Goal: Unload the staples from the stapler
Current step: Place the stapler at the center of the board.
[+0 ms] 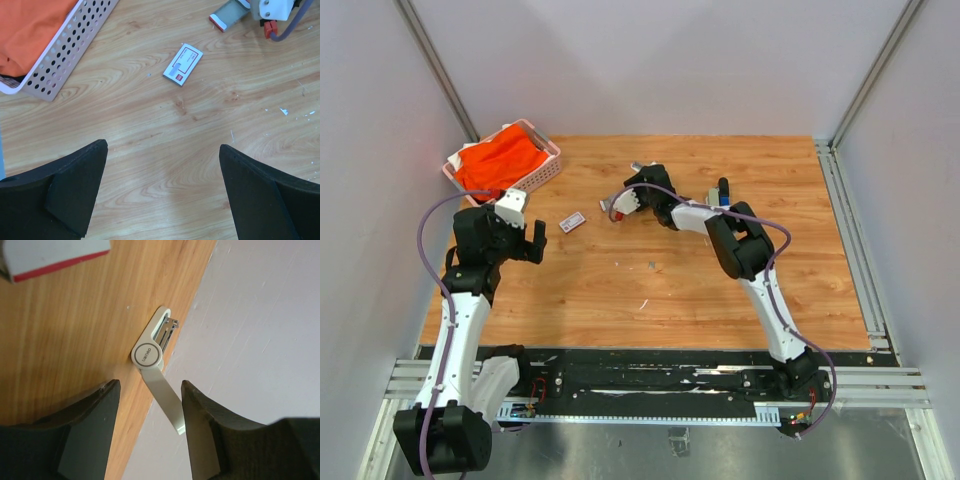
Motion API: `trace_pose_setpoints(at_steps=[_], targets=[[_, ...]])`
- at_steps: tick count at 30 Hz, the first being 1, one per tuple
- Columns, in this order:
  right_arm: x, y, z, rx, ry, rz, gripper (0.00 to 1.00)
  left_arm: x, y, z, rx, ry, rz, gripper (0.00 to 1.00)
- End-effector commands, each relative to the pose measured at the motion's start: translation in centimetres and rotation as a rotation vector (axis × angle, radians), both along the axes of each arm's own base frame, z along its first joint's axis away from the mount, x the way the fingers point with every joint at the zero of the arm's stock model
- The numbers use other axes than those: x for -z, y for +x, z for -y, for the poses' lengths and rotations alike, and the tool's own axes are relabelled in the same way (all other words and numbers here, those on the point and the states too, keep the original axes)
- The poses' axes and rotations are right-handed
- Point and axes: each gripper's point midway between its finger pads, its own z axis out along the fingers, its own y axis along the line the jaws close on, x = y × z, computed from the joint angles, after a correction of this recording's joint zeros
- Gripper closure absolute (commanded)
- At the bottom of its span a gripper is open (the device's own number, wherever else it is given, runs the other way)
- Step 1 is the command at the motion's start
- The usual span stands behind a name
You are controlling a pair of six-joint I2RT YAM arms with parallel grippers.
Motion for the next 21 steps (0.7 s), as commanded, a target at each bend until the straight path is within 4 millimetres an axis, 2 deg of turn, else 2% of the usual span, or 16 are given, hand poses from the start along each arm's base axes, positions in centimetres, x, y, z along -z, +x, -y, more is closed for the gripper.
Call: trace_pose_setpoints(at_steps=[1,12,21], targets=[[-3.1,-0.2,0.6,0.035,0.071,-0.031,0.46,-0.8,0.2,-0.2,0.007,0.015,0.046,0.02],[-4.9,-0.5,0.5,0.059,0.151,-0.105,0.37,-0.6,0.2,-0.1,0.01,0.014,0.046,0.02],[-8.7,-0.7,0.7,0.096,0.274,-0.188,0.34,-0.6,0.2,0.0,0.017,0.009,0.047,0.02]])
